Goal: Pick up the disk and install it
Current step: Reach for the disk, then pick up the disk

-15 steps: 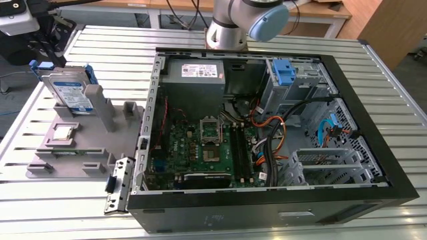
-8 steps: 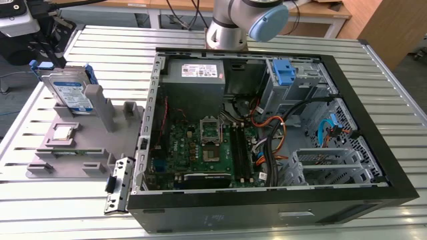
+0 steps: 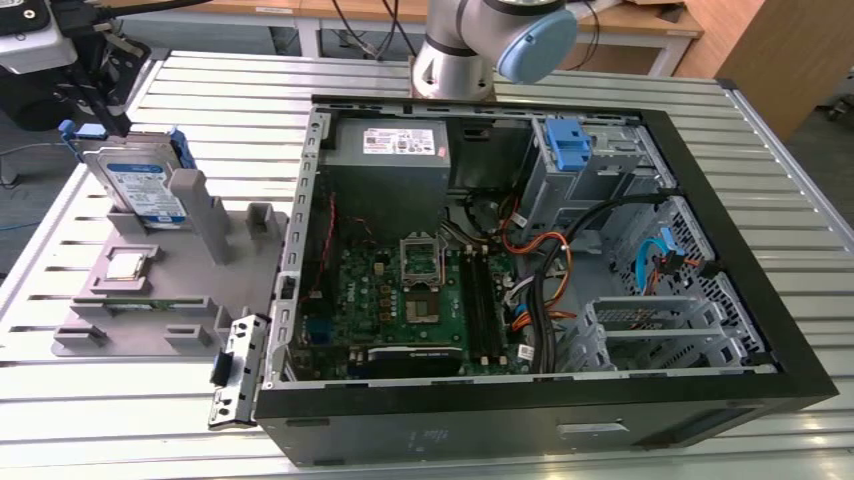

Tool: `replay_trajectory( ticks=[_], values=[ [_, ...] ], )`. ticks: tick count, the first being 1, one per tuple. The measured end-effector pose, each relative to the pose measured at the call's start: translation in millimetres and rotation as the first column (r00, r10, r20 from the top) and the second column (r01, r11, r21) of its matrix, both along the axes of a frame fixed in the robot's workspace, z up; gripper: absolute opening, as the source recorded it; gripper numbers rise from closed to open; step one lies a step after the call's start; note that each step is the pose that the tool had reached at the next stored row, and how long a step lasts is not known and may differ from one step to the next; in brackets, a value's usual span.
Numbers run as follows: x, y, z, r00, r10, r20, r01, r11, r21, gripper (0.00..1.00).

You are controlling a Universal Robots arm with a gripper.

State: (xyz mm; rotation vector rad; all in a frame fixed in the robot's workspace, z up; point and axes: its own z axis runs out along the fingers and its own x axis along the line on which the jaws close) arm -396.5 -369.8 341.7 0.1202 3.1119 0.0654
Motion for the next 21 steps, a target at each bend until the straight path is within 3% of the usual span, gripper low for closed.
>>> replay_trajectory(
  ticks=[21],
  values=[
    [-0.1,0.0,0.0,0.9999,0.014,0.0000,-0.014,0.9999,0.0000,0.10]
  ],
)
